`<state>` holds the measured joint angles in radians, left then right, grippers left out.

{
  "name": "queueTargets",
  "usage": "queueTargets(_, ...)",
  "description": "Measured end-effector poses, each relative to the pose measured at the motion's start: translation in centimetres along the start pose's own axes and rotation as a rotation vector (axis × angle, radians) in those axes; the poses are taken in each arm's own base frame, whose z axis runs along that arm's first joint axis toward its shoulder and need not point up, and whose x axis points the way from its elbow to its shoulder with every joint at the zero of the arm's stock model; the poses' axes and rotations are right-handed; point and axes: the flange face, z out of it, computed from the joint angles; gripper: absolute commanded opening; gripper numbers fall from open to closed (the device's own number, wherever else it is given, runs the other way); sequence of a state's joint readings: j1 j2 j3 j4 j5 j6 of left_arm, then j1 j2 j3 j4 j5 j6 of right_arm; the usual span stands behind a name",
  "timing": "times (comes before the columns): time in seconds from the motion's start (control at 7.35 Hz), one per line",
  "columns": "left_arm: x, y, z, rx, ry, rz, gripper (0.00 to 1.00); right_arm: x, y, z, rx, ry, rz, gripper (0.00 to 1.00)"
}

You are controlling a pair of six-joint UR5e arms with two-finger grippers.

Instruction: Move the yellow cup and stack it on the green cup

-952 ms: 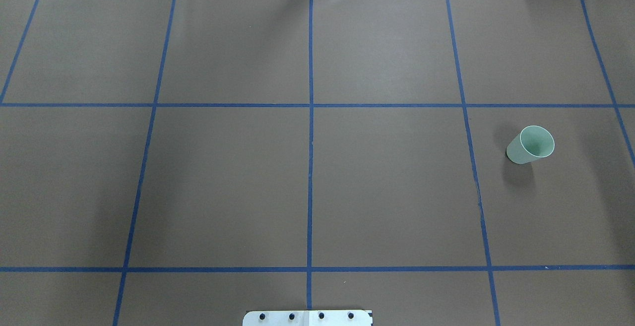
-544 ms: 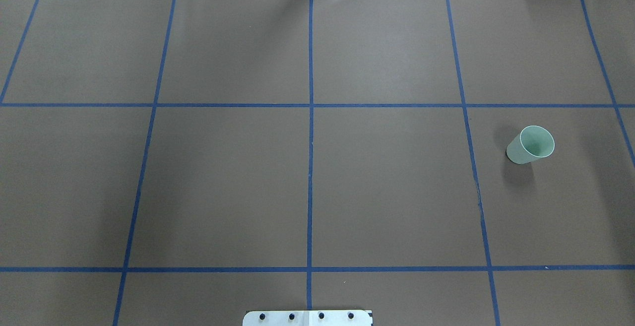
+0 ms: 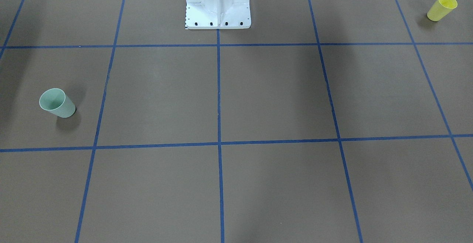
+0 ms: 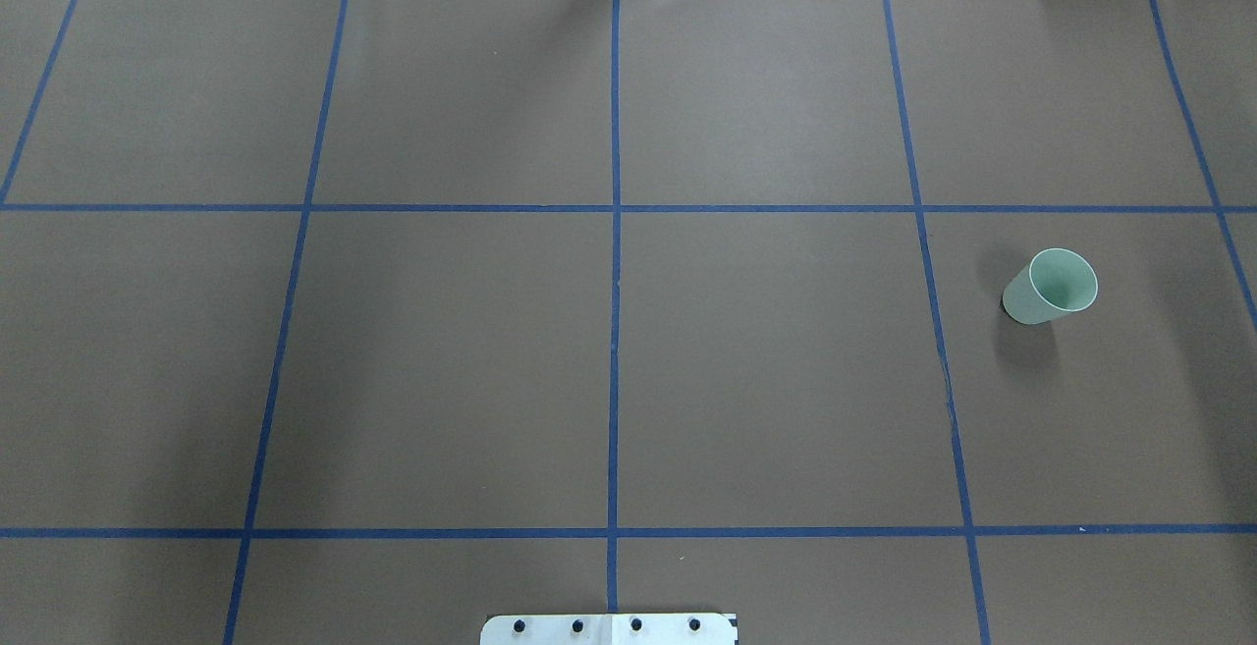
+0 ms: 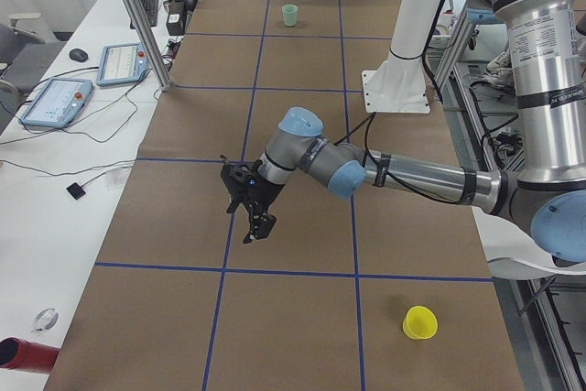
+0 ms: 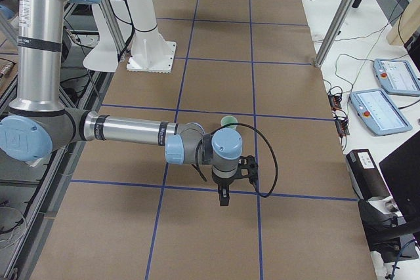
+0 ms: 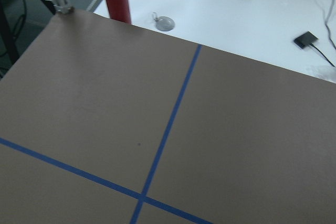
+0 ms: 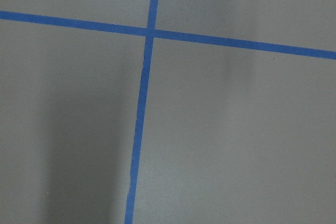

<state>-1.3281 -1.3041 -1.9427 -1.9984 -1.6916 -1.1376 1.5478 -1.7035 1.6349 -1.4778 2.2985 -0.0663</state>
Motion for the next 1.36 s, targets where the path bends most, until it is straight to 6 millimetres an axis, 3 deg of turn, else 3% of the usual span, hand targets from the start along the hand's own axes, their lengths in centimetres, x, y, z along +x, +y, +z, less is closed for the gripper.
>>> queueTargets(0.27, -5.5, 0.6, 2.0, 0.109, -0.259, -0.156, 1.0, 0.1, 0.2, 0.1, -0.003, -0.001, 0.002, 0.99)
queueTargets(0.41, -7.3, 0.9, 2.8, 0.148, -0.388, -0.263, 1.0, 0.1, 0.2, 0.2, -0.004, -0.001, 0.004, 0.99)
queueTargets(0.68, -9.8, 2.2, 4.1, 0.213, -0.62, -0.422, 1.0, 0.2, 0.3, 0.2, -0.006, 0.0, 0.006, 0.99)
queueTargets(1.36, -14.1, 9.9, 5.9, 0.338, -1.176, -0.655, 1.0, 0.0, 0.2, 0.2, 0.019, 0.0, -0.021, 0.99)
